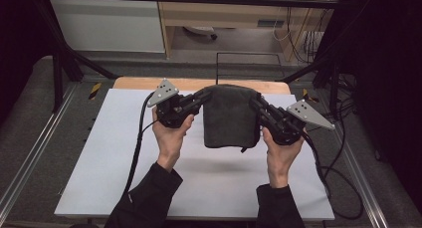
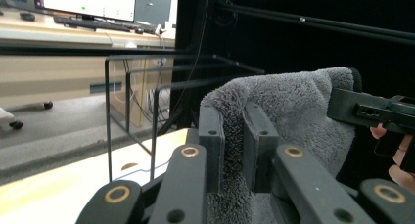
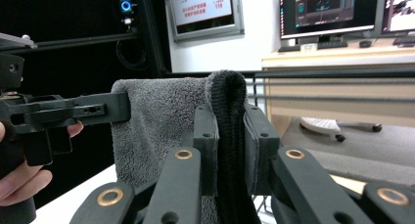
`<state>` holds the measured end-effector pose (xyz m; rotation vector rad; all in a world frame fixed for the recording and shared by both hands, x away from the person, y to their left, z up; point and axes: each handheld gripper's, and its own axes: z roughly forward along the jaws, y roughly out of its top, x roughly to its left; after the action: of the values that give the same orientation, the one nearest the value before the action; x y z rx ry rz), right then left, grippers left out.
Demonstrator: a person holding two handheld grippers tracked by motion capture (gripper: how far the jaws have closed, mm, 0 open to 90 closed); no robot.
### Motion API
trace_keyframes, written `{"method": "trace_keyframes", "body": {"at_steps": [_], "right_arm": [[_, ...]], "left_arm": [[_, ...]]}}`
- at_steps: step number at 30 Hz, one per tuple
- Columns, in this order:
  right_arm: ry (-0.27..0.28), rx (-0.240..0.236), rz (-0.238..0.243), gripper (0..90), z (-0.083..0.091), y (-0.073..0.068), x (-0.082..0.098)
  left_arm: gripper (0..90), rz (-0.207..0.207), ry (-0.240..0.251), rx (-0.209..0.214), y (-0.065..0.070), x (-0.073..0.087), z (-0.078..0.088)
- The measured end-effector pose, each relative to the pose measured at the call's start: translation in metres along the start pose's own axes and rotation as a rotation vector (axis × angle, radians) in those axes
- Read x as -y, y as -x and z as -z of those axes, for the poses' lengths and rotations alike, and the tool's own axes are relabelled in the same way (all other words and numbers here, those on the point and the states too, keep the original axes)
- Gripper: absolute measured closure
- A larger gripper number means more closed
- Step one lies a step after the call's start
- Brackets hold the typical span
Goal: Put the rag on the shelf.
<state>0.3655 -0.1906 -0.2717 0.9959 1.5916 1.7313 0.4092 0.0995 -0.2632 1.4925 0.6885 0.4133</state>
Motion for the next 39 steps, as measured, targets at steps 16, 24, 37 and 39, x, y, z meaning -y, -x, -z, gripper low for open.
{"method": "trace_keyframes", "body": {"at_steps": [16,24,37,39], "right_arm": [[0.058,0.045,0.016,79.1,-0.007,0.007,-0.034],[0.08,0.063,0.028,79.0,-0.008,0.013,-0.051],[0.122,0.09,0.053,79.1,-0.011,0.02,-0.084],[0.125,0.094,0.057,79.1,-0.012,0.021,-0.088]], "left_arm": [[80.1,-0.009,0.064,-0.003,0.002,-0.032,-0.021],[80.1,-0.016,0.087,0.0,0.004,-0.049,-0.034],[80.1,-0.012,0.137,0.01,0.006,-0.076,-0.051],[80.1,-0.013,0.144,0.008,0.005,-0.08,-0.054]]}}
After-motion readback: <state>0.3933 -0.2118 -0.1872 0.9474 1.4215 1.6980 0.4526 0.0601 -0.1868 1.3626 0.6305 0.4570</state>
